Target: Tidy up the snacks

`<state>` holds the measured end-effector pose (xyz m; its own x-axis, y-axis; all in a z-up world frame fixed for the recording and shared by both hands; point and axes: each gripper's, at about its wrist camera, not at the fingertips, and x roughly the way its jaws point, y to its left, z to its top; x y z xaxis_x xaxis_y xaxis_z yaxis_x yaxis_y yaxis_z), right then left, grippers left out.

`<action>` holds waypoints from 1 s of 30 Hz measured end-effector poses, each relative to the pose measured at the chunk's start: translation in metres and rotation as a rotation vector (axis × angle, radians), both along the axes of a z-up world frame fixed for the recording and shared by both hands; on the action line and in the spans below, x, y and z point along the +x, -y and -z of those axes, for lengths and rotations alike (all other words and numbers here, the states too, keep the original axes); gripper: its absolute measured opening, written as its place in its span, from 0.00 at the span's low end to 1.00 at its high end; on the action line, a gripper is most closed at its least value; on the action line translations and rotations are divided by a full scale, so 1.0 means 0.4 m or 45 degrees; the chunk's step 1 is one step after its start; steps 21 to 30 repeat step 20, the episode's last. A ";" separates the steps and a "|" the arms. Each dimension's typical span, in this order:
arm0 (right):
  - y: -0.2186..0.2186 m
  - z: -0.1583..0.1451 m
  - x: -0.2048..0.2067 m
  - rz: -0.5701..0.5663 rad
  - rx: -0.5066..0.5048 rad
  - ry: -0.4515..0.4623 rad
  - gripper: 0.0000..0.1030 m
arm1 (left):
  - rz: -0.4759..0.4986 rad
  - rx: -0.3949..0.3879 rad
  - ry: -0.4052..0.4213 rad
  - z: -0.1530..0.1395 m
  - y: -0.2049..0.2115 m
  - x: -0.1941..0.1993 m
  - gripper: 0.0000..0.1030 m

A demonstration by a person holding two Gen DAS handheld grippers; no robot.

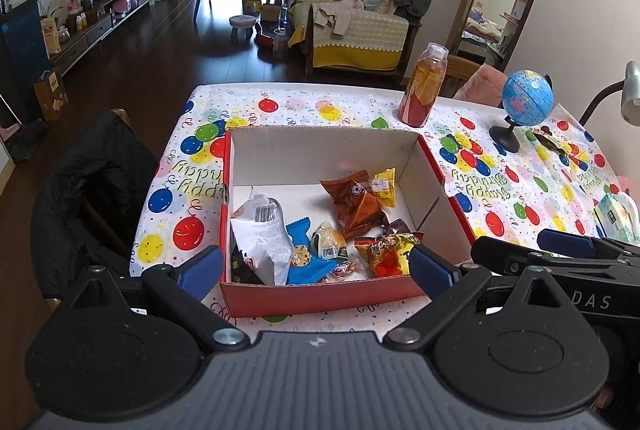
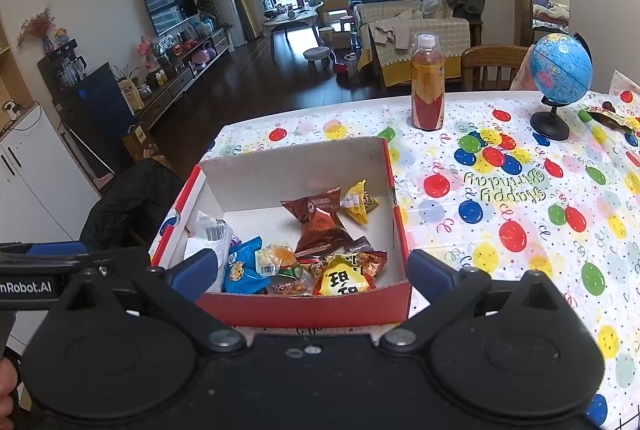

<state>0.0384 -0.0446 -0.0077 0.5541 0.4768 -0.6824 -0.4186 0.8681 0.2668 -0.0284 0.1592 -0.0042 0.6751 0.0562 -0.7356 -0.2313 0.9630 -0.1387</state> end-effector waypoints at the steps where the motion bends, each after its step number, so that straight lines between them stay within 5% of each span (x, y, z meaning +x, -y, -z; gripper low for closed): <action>1: 0.000 -0.001 -0.001 0.000 -0.001 0.000 0.98 | 0.000 0.000 0.000 0.000 0.000 0.000 0.97; 30: 0.000 0.001 0.003 0.004 -0.011 -0.007 0.98 | 0.023 -0.010 -0.013 0.005 0.002 0.005 0.97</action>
